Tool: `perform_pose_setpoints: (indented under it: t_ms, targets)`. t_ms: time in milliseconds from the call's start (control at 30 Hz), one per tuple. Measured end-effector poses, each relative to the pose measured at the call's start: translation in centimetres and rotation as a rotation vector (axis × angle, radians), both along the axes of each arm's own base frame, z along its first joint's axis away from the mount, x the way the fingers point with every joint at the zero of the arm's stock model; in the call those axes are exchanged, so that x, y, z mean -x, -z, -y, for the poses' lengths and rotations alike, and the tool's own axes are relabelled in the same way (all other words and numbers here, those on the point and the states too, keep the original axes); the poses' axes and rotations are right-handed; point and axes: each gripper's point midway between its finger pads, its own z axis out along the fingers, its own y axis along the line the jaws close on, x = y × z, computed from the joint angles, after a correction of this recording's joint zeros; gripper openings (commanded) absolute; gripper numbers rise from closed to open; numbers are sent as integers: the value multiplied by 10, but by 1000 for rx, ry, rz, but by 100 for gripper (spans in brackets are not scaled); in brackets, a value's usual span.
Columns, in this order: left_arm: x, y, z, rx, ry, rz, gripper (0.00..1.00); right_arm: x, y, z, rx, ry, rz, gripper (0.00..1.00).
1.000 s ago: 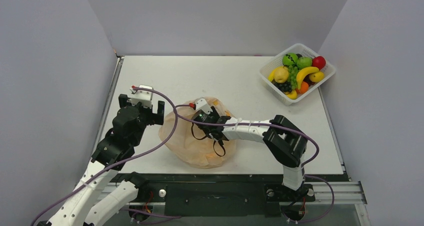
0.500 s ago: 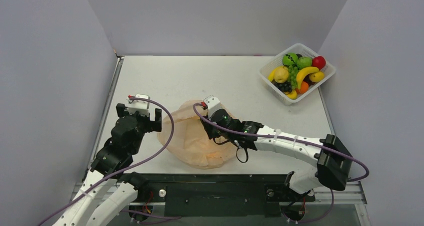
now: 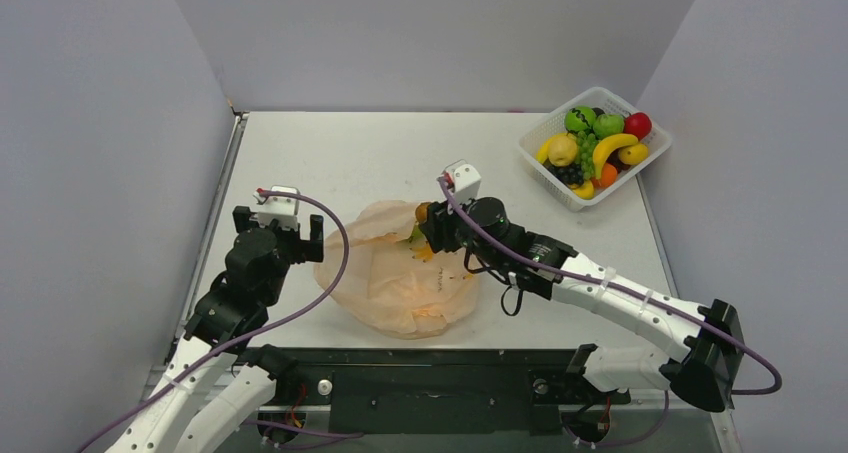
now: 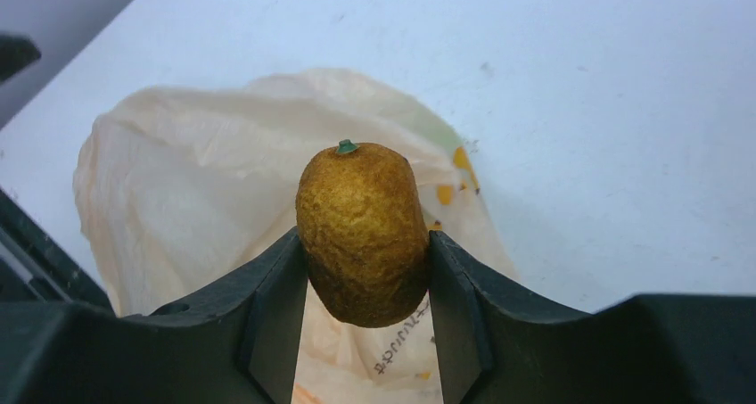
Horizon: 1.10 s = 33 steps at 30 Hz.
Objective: Take the fake fruits out of the plastic bag
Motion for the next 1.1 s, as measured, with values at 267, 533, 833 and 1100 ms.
perform_pose_setpoints:
  t_ms: [267, 533, 833, 1100]
  targets:
    - [1, -1, 2, 20, 13, 4, 97, -56, -64, 45, -164, 235, 79, 0]
    - [3, -4, 5, 40, 27, 14, 97, -115, -117, 70, -304, 405, 139, 0]
    - [5, -7, 5, 49, 31, 25, 97, -186, -114, 84, -297, 538, 148, 0]
    - [4, -7, 3, 53, 26, 25, 97, -239, -70, 155, -253, 733, 90, 0]
